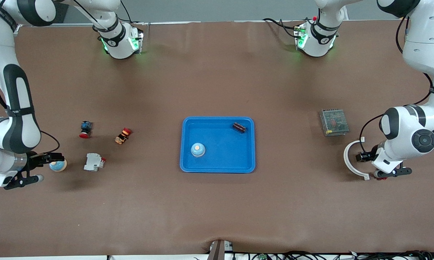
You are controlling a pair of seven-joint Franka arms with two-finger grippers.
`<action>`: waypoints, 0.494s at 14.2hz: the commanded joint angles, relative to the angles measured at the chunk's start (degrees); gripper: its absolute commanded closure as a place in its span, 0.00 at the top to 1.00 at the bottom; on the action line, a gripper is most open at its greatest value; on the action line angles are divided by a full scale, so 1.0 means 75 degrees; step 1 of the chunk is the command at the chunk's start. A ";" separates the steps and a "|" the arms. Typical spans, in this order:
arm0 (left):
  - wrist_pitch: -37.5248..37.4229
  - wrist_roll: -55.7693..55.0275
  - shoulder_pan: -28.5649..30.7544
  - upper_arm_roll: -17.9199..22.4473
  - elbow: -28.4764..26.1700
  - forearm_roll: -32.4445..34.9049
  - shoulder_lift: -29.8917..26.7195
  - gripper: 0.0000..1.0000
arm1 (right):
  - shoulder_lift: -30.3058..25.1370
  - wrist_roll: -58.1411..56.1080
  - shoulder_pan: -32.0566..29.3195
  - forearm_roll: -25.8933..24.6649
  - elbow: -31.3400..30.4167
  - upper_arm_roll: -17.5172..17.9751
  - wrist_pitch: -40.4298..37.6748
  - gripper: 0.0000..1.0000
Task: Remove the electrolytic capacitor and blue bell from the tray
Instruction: 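Return the left gripper to the tray while the right gripper returns too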
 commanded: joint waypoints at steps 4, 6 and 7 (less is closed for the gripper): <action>-0.0699 -0.0365 -0.0028 -0.0235 -0.0067 0.0076 -0.0805 1.00 | -0.0837 0.3050 0.1341 0.0053 -0.0132 0.0241 -0.0777 1.00; -0.1238 -0.0938 -0.0017 -0.0610 0.0049 0.0064 -0.1133 1.00 | -0.0873 0.3496 0.1507 0.0379 -0.0132 0.0241 -0.0777 1.00; -0.1577 -0.1382 -0.0028 -0.0879 0.0201 0.0052 -0.1239 1.00 | -0.0873 0.3707 0.1530 0.0741 -0.0132 0.0229 -0.0777 1.00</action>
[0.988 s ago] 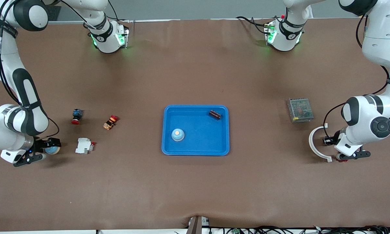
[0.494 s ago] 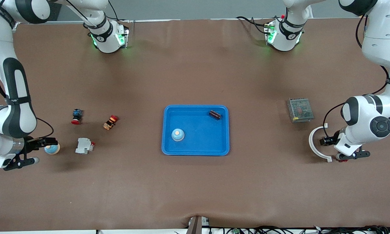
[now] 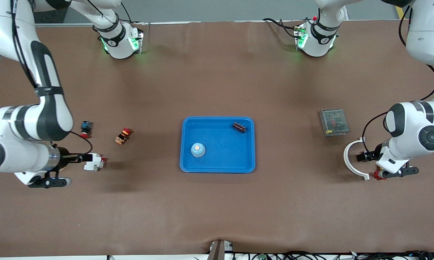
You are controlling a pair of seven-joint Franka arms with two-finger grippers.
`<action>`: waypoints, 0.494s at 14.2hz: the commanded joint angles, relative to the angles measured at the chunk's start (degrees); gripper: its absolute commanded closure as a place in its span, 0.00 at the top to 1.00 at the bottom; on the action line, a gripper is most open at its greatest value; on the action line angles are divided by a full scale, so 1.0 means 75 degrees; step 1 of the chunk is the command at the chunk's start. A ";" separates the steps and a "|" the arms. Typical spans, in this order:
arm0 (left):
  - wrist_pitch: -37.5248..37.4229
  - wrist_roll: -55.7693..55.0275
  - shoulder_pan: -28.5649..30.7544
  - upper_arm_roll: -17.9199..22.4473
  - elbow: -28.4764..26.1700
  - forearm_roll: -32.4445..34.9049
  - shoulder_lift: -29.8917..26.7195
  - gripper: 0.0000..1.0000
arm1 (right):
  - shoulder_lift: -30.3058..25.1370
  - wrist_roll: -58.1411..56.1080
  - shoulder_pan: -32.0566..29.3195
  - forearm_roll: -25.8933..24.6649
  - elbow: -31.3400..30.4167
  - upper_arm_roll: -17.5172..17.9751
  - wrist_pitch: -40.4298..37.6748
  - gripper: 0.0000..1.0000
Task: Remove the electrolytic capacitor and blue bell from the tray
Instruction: 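Return the left gripper to the tray while the right gripper returns too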
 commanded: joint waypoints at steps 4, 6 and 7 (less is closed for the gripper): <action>-0.2143 -0.2777 -0.0207 -0.1446 0.1063 0.0053 -0.0442 1.00 | -0.0340 0.2342 0.0366 0.0794 -0.0149 -0.0018 -0.0141 1.00; -0.2286 -0.4030 -0.0663 -0.1471 0.1100 0.0053 -0.0442 1.00 | -0.0574 0.4029 0.0719 0.0618 -0.0265 -0.0054 0.0011 1.00; -0.2286 -0.4547 -0.0898 -0.1471 0.1100 0.0041 -0.0442 1.00 | -0.0668 0.4360 0.0719 0.0641 -0.0266 -0.0042 0.0058 1.00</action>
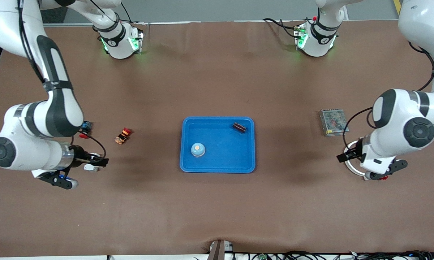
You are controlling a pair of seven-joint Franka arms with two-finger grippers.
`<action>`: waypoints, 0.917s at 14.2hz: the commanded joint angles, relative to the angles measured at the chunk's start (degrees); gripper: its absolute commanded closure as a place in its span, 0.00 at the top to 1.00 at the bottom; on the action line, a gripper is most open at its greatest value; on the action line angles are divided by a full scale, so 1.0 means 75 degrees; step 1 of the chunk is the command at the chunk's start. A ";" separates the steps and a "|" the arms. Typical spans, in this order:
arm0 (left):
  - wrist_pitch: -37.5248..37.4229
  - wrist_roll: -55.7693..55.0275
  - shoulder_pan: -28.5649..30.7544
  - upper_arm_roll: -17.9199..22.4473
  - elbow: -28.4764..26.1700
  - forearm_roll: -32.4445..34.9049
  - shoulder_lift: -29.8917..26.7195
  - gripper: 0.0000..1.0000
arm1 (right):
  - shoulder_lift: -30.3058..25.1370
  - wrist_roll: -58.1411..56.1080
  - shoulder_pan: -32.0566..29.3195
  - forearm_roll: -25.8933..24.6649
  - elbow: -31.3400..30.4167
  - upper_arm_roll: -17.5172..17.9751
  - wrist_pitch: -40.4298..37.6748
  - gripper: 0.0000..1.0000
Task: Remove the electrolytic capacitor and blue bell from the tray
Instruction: 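Return the left gripper to the tray while the right gripper returns too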
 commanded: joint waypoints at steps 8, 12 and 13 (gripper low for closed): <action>-0.0168 -0.4622 -0.2155 -0.0055 0.0609 -0.0381 0.0352 1.00 | -0.0481 0.1358 0.0627 0.0310 -0.0306 -0.0023 0.0201 1.00; -0.0098 -0.5983 -0.2765 -0.0055 0.0749 -0.0544 0.0668 1.00 | -0.0411 0.2552 0.1318 0.0310 -0.0329 -0.0023 0.0552 1.00; -0.0075 -0.6276 -0.2963 -0.0055 0.0855 -0.0614 0.0832 1.00 | -0.0399 0.2658 0.1436 0.0310 -0.0329 -0.0023 0.0681 1.00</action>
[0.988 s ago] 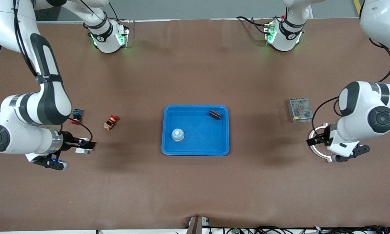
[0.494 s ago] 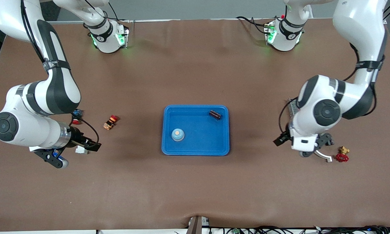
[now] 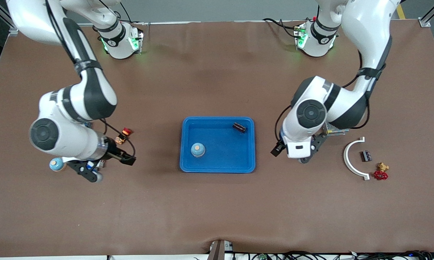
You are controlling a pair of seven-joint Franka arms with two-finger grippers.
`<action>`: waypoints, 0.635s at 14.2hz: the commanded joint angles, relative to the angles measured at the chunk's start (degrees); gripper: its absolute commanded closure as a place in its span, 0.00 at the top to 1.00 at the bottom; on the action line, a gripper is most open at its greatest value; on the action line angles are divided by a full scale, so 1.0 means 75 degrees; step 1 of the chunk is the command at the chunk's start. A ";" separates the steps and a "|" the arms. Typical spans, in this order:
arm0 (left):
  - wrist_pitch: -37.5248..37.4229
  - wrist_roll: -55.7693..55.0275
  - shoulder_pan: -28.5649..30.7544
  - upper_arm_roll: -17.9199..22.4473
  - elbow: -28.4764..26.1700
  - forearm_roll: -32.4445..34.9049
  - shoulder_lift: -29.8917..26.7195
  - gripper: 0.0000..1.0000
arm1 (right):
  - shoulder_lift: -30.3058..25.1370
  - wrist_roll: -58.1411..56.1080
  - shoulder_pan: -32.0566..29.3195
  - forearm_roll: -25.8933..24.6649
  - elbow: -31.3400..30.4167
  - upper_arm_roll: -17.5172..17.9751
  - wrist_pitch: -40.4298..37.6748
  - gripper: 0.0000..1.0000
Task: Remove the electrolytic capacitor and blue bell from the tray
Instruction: 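Return the left gripper to the tray while the right gripper returns too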
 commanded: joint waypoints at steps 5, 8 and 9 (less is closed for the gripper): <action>0.0971 -0.1990 -0.0877 0.0016 0.0558 -0.0195 0.0754 1.00 | 0.0421 0.1999 0.1009 0.0102 -0.0141 -0.0063 0.1414 1.00; 0.1112 -0.2541 -0.1182 0.0027 0.0477 -0.0195 0.0824 1.00 | 0.0889 0.2656 0.1373 0.0008 -0.0106 -0.0074 0.1861 1.00; 0.1217 -0.2729 -0.1334 0.0027 0.0290 -0.0172 0.0824 1.00 | 0.1030 0.2855 0.1514 -0.0003 -0.0071 -0.0086 0.1966 1.00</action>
